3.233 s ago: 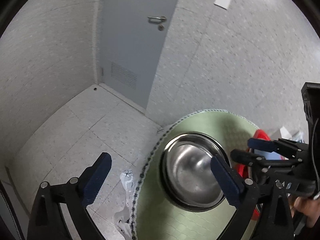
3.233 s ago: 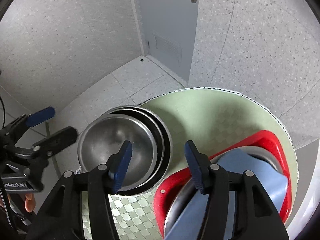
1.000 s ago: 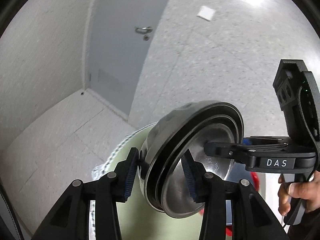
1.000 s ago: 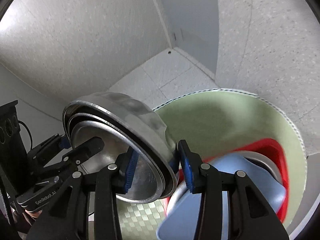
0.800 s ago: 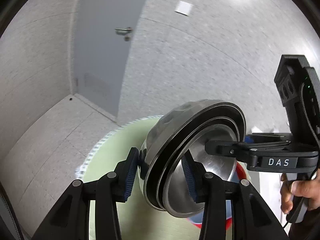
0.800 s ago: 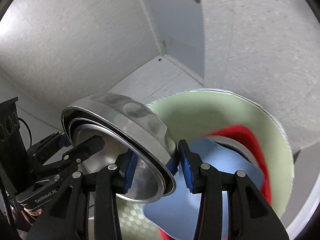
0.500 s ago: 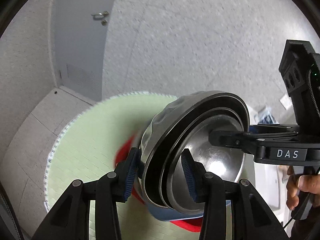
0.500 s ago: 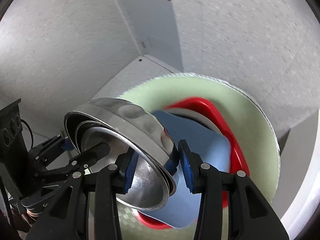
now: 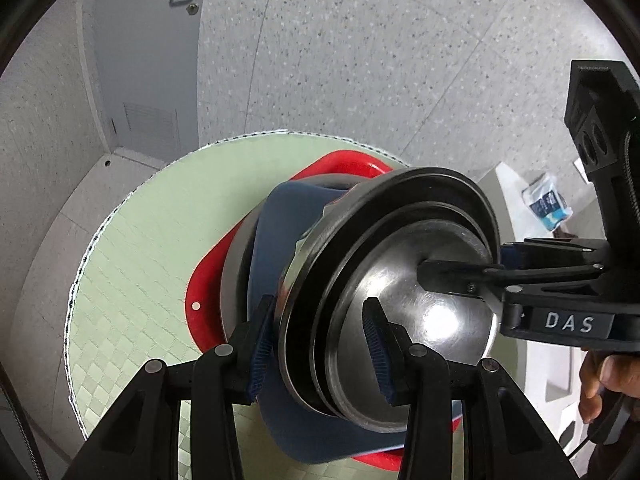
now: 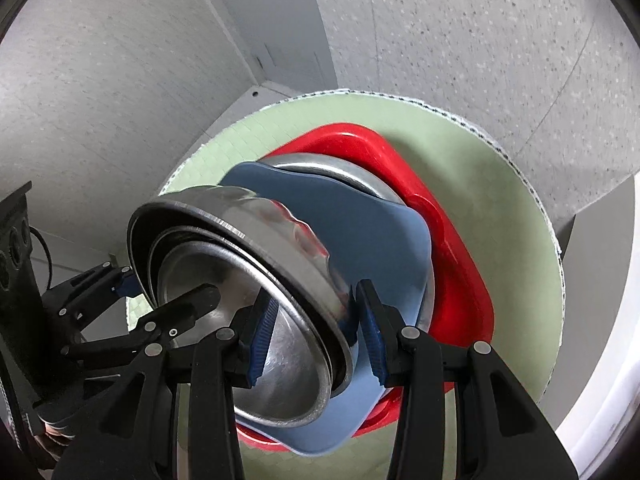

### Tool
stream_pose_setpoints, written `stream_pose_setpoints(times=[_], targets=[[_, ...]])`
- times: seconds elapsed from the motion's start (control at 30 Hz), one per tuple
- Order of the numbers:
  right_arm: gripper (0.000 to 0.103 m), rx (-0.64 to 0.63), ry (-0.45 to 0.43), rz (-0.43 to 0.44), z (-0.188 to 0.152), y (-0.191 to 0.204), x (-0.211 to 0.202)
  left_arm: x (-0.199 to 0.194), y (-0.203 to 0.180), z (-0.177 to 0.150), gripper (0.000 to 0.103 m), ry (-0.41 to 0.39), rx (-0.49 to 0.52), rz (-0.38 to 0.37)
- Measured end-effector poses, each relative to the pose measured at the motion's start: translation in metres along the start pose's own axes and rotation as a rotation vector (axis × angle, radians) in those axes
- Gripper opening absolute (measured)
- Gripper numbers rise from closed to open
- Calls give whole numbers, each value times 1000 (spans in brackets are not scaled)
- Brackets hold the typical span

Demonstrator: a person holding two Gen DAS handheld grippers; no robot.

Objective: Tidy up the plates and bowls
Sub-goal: 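Lift the nested bowls and lower them onto the blue plate in the basin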

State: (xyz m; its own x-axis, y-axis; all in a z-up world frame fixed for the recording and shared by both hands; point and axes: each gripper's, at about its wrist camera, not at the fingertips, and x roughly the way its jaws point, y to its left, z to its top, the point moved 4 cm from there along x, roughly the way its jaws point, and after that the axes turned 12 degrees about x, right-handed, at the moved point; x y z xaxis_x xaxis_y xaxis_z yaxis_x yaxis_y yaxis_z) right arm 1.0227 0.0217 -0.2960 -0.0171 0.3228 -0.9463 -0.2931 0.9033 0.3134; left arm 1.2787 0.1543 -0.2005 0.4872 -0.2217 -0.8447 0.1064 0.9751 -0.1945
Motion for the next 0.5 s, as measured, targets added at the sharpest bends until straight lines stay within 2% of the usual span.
stream_pose_setpoints(times=[0.3, 0.5], targets=[[41, -10, -7, -58, 2, -3, 11, 18, 1, 9, 41, 12, 23, 6], [43, 9, 2, -53, -2, -4, 15, 24, -3, 12, 61, 19, 46, -22]])
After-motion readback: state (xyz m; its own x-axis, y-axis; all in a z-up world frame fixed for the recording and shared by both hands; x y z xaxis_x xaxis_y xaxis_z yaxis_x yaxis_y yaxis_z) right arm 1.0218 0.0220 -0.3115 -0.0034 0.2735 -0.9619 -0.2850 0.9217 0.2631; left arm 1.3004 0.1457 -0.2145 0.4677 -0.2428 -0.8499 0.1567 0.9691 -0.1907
